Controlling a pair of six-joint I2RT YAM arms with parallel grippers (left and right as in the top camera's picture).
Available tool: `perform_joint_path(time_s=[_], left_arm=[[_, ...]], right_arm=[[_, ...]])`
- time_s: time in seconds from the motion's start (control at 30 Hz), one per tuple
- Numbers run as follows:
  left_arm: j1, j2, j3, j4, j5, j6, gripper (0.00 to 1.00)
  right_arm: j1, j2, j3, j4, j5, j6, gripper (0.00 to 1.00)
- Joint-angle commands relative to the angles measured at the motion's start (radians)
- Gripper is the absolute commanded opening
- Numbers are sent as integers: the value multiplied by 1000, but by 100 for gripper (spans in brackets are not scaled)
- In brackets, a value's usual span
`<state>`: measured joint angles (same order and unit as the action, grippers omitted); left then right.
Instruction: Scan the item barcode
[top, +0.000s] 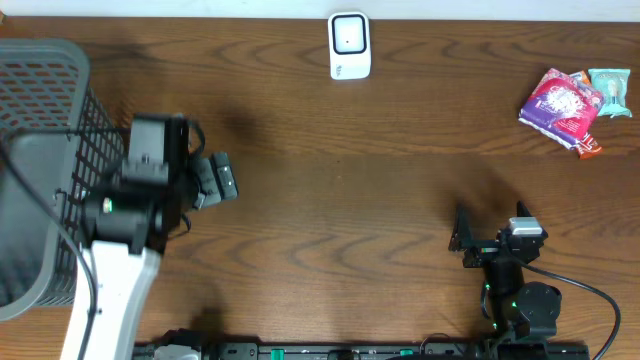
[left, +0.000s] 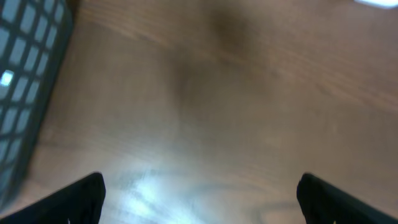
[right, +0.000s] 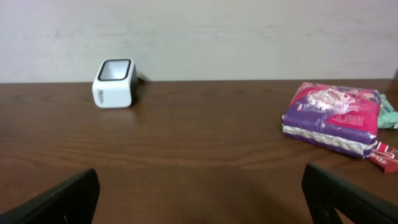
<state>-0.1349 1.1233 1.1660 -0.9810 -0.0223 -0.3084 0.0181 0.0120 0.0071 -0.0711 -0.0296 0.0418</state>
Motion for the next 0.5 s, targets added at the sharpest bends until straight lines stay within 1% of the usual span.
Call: perform_joint_path(time_s=[0.0,0.27,0.4,0.47], left_arm=[[-2,-149,-211,133,-16,19,98],[-2,-520,-606,406,-11,29,98],[-2,-722,-749,514,-5,63,98],[-2,-780,-785,536,-5,70,98]], right_arm=[[14,-7,-2,-4,-5,13,99],[14,-7,-2,-4,-5,13,99],[14,-7,-2,-4,-5,13,99],[14,-7,-2,-4,-5,13,99]])
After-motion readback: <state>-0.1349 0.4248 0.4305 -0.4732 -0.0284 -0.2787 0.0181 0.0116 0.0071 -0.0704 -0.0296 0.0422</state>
